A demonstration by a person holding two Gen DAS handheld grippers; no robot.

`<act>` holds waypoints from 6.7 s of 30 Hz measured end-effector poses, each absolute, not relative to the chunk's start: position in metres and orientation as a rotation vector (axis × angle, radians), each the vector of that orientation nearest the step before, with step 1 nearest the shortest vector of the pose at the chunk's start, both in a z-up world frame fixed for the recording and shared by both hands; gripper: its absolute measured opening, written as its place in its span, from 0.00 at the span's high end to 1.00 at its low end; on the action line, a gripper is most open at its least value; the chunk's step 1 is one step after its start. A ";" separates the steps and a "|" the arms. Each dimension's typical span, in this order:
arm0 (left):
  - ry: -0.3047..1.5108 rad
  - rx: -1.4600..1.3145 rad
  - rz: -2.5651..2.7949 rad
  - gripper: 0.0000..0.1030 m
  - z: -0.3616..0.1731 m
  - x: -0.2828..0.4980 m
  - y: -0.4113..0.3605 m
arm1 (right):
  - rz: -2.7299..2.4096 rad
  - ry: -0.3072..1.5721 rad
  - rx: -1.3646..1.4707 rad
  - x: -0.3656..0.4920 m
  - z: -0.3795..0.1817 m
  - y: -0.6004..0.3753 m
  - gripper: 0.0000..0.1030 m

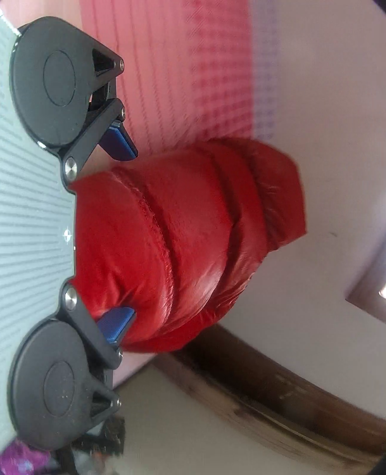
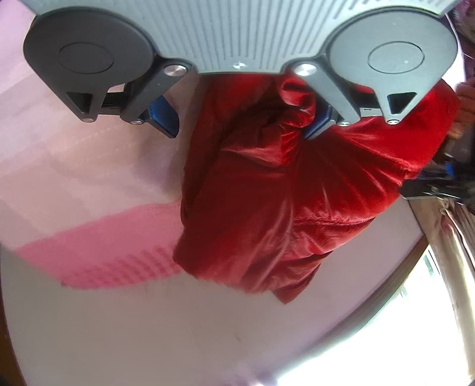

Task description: Fold large clothes

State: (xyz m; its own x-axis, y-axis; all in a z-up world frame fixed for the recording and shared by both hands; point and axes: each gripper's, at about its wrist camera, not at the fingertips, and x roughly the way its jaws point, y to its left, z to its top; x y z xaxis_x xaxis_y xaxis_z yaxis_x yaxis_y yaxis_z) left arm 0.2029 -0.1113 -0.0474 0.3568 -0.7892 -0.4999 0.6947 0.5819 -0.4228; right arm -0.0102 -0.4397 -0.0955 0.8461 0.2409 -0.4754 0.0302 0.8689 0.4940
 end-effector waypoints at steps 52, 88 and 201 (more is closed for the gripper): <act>0.651 0.043 -0.883 0.00 -0.050 0.187 -0.145 | 0.314 0.539 0.566 0.045 -0.112 -0.442 0.14; 0.785 -0.206 -0.940 0.04 -0.064 0.176 -0.154 | 0.291 0.471 0.464 0.045 -0.099 -0.423 0.40; 0.564 -0.326 -0.255 0.05 0.093 -0.093 0.081 | 0.738 0.531 0.262 0.119 -0.050 -0.137 0.47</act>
